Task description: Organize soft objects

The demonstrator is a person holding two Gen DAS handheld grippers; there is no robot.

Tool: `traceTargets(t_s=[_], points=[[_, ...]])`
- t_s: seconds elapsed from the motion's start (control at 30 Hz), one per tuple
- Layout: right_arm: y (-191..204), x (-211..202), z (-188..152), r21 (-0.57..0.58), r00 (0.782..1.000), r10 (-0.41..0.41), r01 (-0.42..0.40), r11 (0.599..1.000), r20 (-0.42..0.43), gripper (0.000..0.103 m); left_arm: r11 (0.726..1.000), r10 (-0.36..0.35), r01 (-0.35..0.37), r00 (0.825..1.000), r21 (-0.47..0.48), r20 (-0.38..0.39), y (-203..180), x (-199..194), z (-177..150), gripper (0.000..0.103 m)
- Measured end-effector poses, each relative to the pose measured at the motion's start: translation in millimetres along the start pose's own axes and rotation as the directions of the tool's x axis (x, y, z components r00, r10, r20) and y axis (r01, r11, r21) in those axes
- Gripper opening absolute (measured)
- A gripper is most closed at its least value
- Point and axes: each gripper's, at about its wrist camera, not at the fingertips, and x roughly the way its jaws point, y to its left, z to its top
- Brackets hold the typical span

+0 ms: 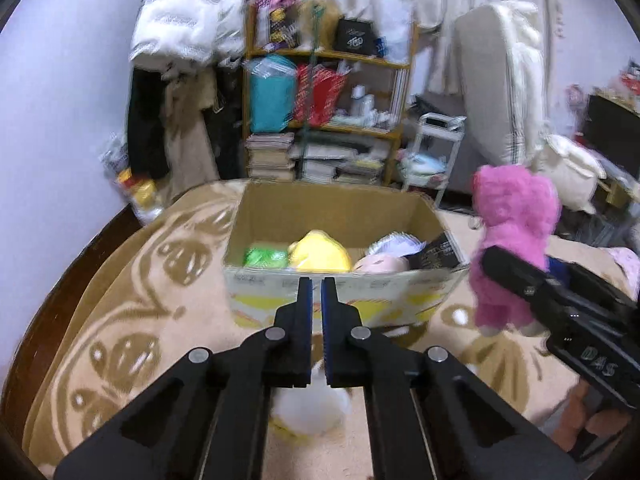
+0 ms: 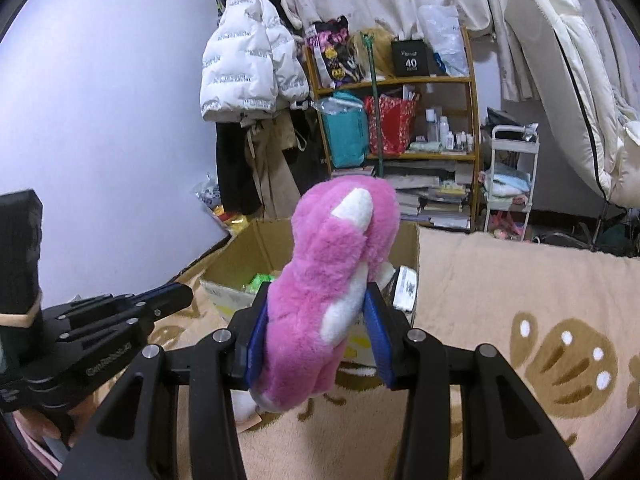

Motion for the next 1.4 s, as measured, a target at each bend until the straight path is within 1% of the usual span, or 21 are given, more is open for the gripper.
traceTargets(t_s=[0.1, 0.17, 0.23, 0.3, 0.37, 0.43, 0.5, 0.57, 0.63, 0.73, 0.9, 0.97, 1.0, 1.07, 1.13, 1.17, 1.2, 1.27, 1.3, 1.33, 1.4], points=[[-3.1, 6.7, -3.1, 0.008, 1.000, 0.003, -0.003, 1.000, -0.023, 0.046, 0.999, 0.020, -0.023, 0.996, -0.037, -0.082, 8.8, 18.0, -7.5, 0.007], [-3.7, 9.7, -3.5, 0.011, 0.999, 0.003, -0.003, 1.000, -0.032, 0.046, 0.997, 0.013, -0.024, 0.988, -0.071, -0.153, 14.7, 29.2, -13.1, 0.017], [-4.9, 11.1, -3.9, 0.011, 0.999, -0.003, 0.003, 1.000, -0.039, 0.046, 0.994, -0.005, -0.019, 0.974, -0.106, -0.225, 19.8, 37.3, -21.2, 0.018], [-6.6, 11.5, -5.3, 0.016, 0.999, -0.003, 0.003, 1.000, -0.044, 0.046, 0.993, 0.001, -0.033, 0.960, -0.110, -0.281, 21.8, 42.5, -30.1, 0.023], [-8.8, 12.0, -6.3, 0.027, 0.999, -0.002, 0.004, 1.000, -0.053, 0.046, 0.994, -0.009, -0.028, 0.945, -0.109, -0.328, 21.1, 47.5, -35.6, 0.047], [-10.8, 12.3, -6.5, 0.036, 0.998, -0.001, 0.003, 0.999, -0.058, 0.046, 0.992, -0.020, -0.023, 0.941, -0.123, -0.337, 20.6, 46.5, -41.2, 0.055], [-11.8, 12.0, -7.0, 0.038, 0.998, -0.001, 0.004, 0.999, -0.060, 0.046, 0.994, -0.024, -0.015, 0.937, -0.110, -0.349, 15.8, 45.2, -45.9, 0.057], [-12.8, 12.0, -6.9, 0.041, 0.998, -0.001, 0.004, 0.999, -0.061, 0.047, 0.996, -0.026, -0.007, 0.926, -0.087, -0.377, 9.6, 47.8, -52.1, 0.069], [-13.9, 11.8, -7.7, 0.044, 0.998, -0.002, 0.004, 0.999, -0.062, 0.047, 0.998, -0.015, -0.010, 0.916, -0.062, -0.401, 4.7, 51.4, -58.3, 0.073], [-14.8, 11.4, -8.1, 0.042, 0.998, -0.003, 0.006, 0.999, -0.063, 0.046, 1.000, -0.013, 0.002, 0.895, -0.026, -0.447, -3.3, 61.4, -67.6, 0.073], [-15.1, 11.5, -7.9, 0.039, 0.998, -0.006, 0.008, 0.999, -0.061, 0.046, 0.999, 0.028, -0.002, 0.860, 0.050, -0.510, -17.1, 81.9, -84.7, 0.071], [-15.8, 10.9, -7.8, 0.039, 0.998, -0.007, 0.009, 0.999, -0.060, 0.046, 0.997, 0.029, 0.010, 0.849, 0.071, -0.527, -22.9, 85.6, -89.3, 0.060], [-17.1, 10.7, -8.3, 0.039, 0.998, -0.007, 0.009, 0.999, -0.060, 0.046, 0.997, 0.028, 0.018, 0.846, 0.082, -0.533, -25.6, 86.9, -91.3, 0.058], [-17.2, 11.2, -7.7, 0.041, 0.998, -0.006, 0.009, 0.999, -0.062, 0.046, 0.994, 0.044, 0.020, 0.835, 0.111, -0.549, -30.2, 90.9, -96.9, 0.045], [-16.7, 11.0, -7.6, 0.041, 0.998, -0.005, 0.008, 0.999, -0.061, 0.046, 0.992, 0.060, 0.016, 0.816, 0.128, -0.574, -31.4, 96.1, -103.0, 0.035], [-17.3, 11.2, -7.4, 0.043, 0.998, -0.006, 0.009, 0.999, -0.062, 0.046, 0.991, 0.064, 0.015, 0.816, 0.132, -0.574, -31.5, 96.7, -104.3, 0.034], [-18.5, 11.2, -7.6, 0.046, 0.998, -0.006, 0.008, 0.999, -0.063, 0.046, 0.991, 0.067, 0.012, 0.822, 0.136, -0.565, -31.7, 96.0, -103.9, 0.034], [-18.0, 11.0, -7.3, 0.043, 0.998, -0.005, 0.007, 0.999, -0.062, 0.046, 0.991, 0.068, 0.008, 0.841, 0.137, -0.537, -31.7, 93.1, -100.9, 0.031], [-18.1, 10.9, -7.3, 0.042, 0.998, -0.006, 0.008, 0.999, -0.062, 0.046, 0.991, 0.064, 0.010, 0.845, 0.134, -0.531, -31.4, 92.0, -99.9, 0.023], [-18.2, 10.7, -7.0, 0.041, 0.998, -0.005, 0.008, 0.999, -0.061, 0.046, 0.991, 0.060, 0.010, 0.850, 0.130, -0.524, -31.6, 90.2, -98.4, 0.024], [-20.4, 9.3, -8.0, 0.040, 0.998, -0.007, 0.009, 0.999, -0.058, 0.046, 0.992, 0.056, 0.007, 0.869, 0.125, -0.491, -29.6, 84.9, -94.3, 0.023]])
